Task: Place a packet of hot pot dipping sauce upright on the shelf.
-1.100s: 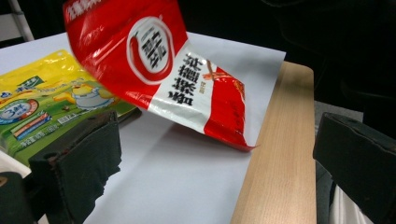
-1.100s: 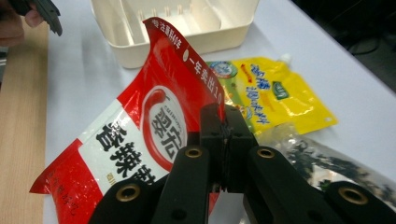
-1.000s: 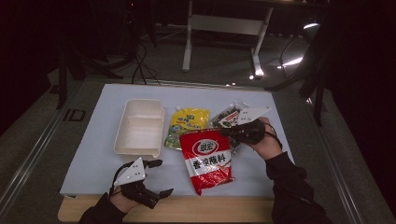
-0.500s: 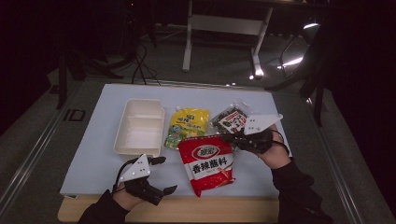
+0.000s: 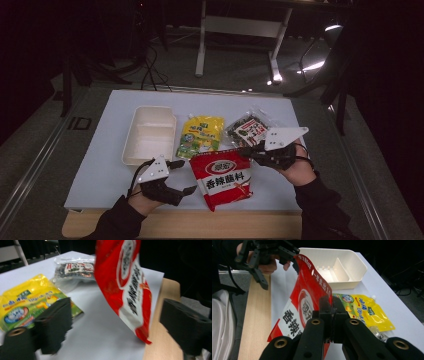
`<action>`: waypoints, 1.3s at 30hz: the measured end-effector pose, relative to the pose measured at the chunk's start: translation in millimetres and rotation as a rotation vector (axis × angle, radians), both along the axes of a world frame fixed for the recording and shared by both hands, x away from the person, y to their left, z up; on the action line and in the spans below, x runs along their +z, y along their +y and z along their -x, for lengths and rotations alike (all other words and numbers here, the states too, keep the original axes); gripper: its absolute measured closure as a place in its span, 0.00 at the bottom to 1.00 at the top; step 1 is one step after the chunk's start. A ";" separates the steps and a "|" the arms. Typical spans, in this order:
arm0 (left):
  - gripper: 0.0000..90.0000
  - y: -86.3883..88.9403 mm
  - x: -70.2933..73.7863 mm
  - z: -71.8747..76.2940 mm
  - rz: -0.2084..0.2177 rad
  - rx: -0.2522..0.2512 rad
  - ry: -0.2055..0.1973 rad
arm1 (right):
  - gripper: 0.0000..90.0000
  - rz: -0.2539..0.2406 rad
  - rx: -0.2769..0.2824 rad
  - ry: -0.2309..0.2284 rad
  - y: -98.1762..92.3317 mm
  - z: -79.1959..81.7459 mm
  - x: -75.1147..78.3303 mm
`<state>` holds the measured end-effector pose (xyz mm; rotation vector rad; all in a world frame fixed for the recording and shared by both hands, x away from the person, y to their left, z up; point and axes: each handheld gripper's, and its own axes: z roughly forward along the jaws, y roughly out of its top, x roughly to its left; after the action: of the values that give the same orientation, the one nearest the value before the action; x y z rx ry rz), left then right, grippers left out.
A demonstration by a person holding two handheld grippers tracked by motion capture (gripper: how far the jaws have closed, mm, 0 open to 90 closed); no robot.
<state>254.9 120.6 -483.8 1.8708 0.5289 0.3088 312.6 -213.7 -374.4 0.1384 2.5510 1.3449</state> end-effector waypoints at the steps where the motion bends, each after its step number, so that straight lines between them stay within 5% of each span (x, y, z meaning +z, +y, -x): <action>1: 0.16 -2.4 0.9 -2.4 0.000 -0.008 0.003 | 1.00 -0.003 0.006 0.003 -0.8 0.4 0.6; 7: 0.26 -17.5 2.8 -13.3 -0.021 -0.057 0.027 | 1.00 0.007 0.008 -0.012 -2.8 7.8 3.7; 14: 0.52 -33.9 6.3 -22.6 -0.031 -0.147 0.055 | 0.99 0.010 0.021 -0.013 -2.9 12.4 5.4; 26: 1.00 -50.4 13.1 -22.6 -0.089 -0.216 0.043 | 0.99 0.033 0.015 -0.016 -2.0 14.5 9.2; 34: 1.00 -50.6 28.1 -16.3 -0.093 -0.250 0.014 | 0.98 0.000 0.019 -0.017 -5.8 14.6 16.6; 39: 1.00 -48.9 34.3 -13.3 -0.108 -0.265 0.004 | 0.86 -0.004 0.028 0.003 -6.5 14.0 18.4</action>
<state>268.2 71.7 -449.5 2.0195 0.2665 0.1596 298.6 -220.1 -356.0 0.1058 2.5620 1.3614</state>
